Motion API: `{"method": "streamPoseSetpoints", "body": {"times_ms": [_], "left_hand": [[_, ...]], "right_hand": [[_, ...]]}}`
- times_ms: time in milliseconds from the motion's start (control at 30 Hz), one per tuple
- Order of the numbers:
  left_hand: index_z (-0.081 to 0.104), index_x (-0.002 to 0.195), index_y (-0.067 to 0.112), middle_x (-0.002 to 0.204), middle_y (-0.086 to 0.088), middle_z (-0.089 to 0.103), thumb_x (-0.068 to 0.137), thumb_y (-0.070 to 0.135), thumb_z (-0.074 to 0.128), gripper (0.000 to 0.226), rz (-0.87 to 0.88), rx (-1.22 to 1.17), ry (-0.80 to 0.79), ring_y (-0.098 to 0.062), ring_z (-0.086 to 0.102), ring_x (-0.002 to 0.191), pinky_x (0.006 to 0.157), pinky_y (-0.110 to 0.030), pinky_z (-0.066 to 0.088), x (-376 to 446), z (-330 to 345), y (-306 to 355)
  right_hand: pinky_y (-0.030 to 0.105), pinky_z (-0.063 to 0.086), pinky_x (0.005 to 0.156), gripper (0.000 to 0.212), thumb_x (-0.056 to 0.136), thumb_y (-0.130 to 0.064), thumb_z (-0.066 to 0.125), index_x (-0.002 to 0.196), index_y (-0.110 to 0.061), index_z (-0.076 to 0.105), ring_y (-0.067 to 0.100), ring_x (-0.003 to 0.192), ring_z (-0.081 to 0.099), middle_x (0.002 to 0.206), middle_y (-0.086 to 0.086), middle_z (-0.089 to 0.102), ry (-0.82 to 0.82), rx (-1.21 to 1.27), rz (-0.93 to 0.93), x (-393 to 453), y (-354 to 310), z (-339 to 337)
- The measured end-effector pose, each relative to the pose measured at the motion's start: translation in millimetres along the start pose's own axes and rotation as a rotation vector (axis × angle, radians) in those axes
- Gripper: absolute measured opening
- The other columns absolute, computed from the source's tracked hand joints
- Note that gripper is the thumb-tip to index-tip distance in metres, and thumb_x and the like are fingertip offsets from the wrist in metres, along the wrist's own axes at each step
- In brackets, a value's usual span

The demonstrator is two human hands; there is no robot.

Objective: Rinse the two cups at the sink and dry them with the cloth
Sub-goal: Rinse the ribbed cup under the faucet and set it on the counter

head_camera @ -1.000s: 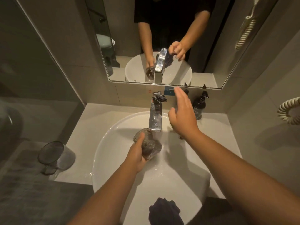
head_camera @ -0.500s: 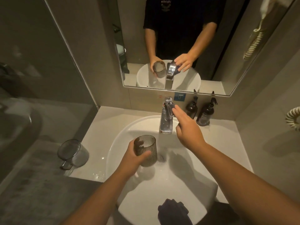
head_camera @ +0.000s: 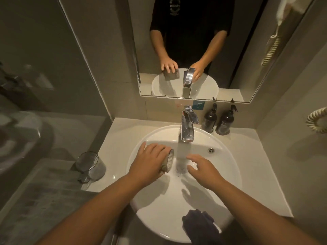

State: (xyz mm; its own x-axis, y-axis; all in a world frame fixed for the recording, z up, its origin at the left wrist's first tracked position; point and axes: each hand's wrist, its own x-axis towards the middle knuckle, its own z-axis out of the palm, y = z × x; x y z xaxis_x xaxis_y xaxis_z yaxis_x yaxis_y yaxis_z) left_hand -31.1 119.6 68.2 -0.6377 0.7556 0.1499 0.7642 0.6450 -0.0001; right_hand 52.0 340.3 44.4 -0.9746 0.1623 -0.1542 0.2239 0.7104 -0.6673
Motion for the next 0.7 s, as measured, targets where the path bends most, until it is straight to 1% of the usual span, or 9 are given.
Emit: {"method": "streamPoseSetpoints", "body": {"times_ms": [67,133,167,267,333,400,500,600,700], "left_hand": [[0.049,0.136,0.022,0.131,-0.002,0.058,0.071,0.025,0.08,0.073,0.02,0.242,-0.105,-0.034,0.053,0.122,0.115,-0.061,0.025,7.4,-6.8,1.5],[0.047,0.133,0.016,0.123,-0.007,0.057,0.073,0.009,0.072,0.066,0.071,0.349,-0.186,-0.037,0.051,0.118,0.116,-0.064,0.018,14.1,-13.7,1.7],[0.051,0.129,0.014,0.116,-0.007,0.06,0.073,0.005,0.068,0.059,0.124,0.416,-0.178,-0.036,0.055,0.112,0.115,-0.064,0.021,16.6,-17.2,1.4],[0.067,0.108,0.019,0.09,0.001,0.067,0.066,0.009,0.066,0.043,0.292,0.594,-0.079,-0.027,0.064,0.086,0.106,-0.056,0.043,20.8,-28.5,-0.4],[0.056,0.12,0.016,0.105,-0.002,0.064,0.072,0.017,0.072,0.05,0.366,0.534,-0.143,-0.031,0.06,0.099,0.109,-0.056,0.036,23.0,-23.1,-6.9],[0.042,0.134,0.02,0.128,-0.002,0.056,0.077,0.036,0.076,0.068,0.299,0.322,-0.23,-0.033,0.051,0.116,0.11,-0.052,0.029,23.9,-15.6,-16.5],[0.038,0.14,0.035,0.139,0.008,0.052,0.068,0.06,0.079,0.087,0.069,-0.225,-0.167,-0.022,0.049,0.125,0.104,-0.04,0.038,13.4,-10.7,-32.6],[0.037,0.141,0.039,0.136,0.014,0.052,0.059,0.059,0.08,0.094,-0.195,-0.901,-0.124,-0.009,0.05,0.126,0.101,-0.019,0.039,-12.5,-7.1,-43.5],[0.038,0.129,0.052,0.133,0.02,0.054,0.06,0.052,0.079,0.08,-0.339,-1.173,-0.053,0.0,0.052,0.124,0.103,-0.018,0.04,-37.6,-3.3,-48.2]], "right_hand": [[0.028,0.041,0.103,0.04,0.092,-0.021,0.057,0.132,-0.02,0.057,0.013,0.124,0.051,0.138,-0.004,0.054,0.019,-0.01,0.027,-3.2,1.6,-1.5],[0.025,0.039,0.101,0.037,0.092,-0.021,0.057,0.129,-0.02,0.058,0.014,0.122,0.053,0.137,-0.004,0.055,0.039,-0.015,0.062,-6.7,2.9,-2.1],[0.025,0.039,0.101,0.036,0.093,-0.021,0.057,0.128,-0.02,0.059,0.015,0.122,0.053,0.136,-0.003,0.055,0.049,-0.018,0.079,-8.2,3.9,-1.9],[0.026,0.038,0.103,0.034,0.094,-0.021,0.056,0.127,-0.019,0.06,0.016,0.123,0.053,0.137,-0.001,0.055,0.052,-0.04,0.13,-13.5,6.0,1.4],[0.029,0.037,0.106,0.034,0.094,-0.023,0.055,0.128,-0.018,0.06,0.016,0.125,0.051,0.139,-0.001,0.054,0.035,-0.058,0.168,-16.6,6.7,4.3],[0.029,0.038,0.106,0.035,0.095,-0.025,0.054,0.129,-0.02,0.059,0.016,0.124,0.051,0.14,-0.003,0.053,0.026,-0.071,0.195,-19.2,6.0,6.9],[0.028,0.04,0.102,0.042,0.092,-0.029,0.058,0.133,-0.023,0.054,0.014,0.122,0.053,0.14,-0.004,0.053,0.012,-0.063,0.207,-22.0,-2.1,11.5],[0.03,0.046,0.099,0.057,0.084,-0.034,0.069,0.136,-0.028,0.049,0.01,0.117,0.056,0.136,-0.006,0.056,-0.043,0.073,0.146,-21.1,-22.5,19.2],[0.024,0.049,0.093,0.074,0.076,-0.037,0.079,0.14,-0.031,0.043,0.001,0.112,0.055,0.132,-0.012,0.055,-0.087,0.236,0.055,-16.0,-57.2,27.1]]}}
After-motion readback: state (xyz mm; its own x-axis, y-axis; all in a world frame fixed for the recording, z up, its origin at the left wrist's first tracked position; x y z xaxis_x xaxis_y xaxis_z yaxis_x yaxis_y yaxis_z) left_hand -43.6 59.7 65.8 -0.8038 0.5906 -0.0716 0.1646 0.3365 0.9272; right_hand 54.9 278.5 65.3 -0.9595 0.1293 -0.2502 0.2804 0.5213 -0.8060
